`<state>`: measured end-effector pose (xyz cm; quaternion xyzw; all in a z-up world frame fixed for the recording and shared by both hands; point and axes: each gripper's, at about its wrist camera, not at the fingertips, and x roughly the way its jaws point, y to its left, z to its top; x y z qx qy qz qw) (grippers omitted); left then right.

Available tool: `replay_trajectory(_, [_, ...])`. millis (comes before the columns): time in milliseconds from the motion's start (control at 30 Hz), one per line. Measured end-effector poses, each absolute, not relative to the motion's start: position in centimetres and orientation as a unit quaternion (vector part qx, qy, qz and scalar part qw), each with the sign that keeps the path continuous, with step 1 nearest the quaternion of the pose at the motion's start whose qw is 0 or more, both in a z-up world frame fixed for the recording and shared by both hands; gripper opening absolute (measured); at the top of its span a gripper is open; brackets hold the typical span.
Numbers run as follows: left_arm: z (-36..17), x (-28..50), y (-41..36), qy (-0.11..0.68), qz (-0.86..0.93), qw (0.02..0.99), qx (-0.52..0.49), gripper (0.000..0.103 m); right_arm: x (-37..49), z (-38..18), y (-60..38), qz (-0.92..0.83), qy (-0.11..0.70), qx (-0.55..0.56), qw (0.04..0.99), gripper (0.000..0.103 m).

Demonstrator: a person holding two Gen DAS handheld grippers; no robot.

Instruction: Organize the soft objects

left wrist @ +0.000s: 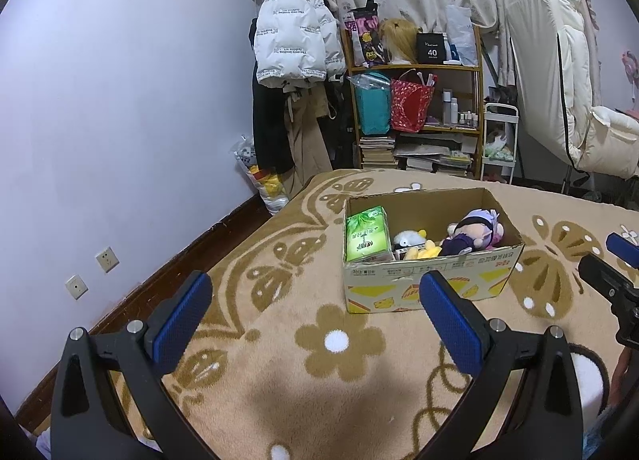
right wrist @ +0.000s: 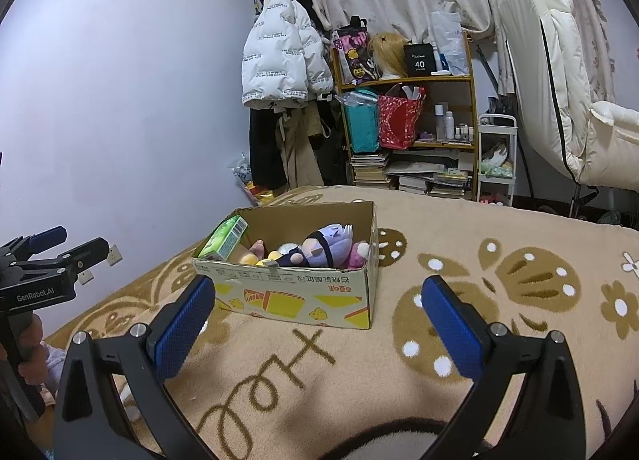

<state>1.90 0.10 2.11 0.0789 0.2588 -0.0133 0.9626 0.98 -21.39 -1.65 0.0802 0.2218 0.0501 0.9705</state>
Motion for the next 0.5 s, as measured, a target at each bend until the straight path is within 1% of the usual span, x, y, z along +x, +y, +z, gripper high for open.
replay_trajectory(500, [2.02,1.99,-0.06,0.26,-0.015,0.962,0.078,0.103,0.93,-1.64,-21.49,0.05,0.223,0.08,0.97,0.103])
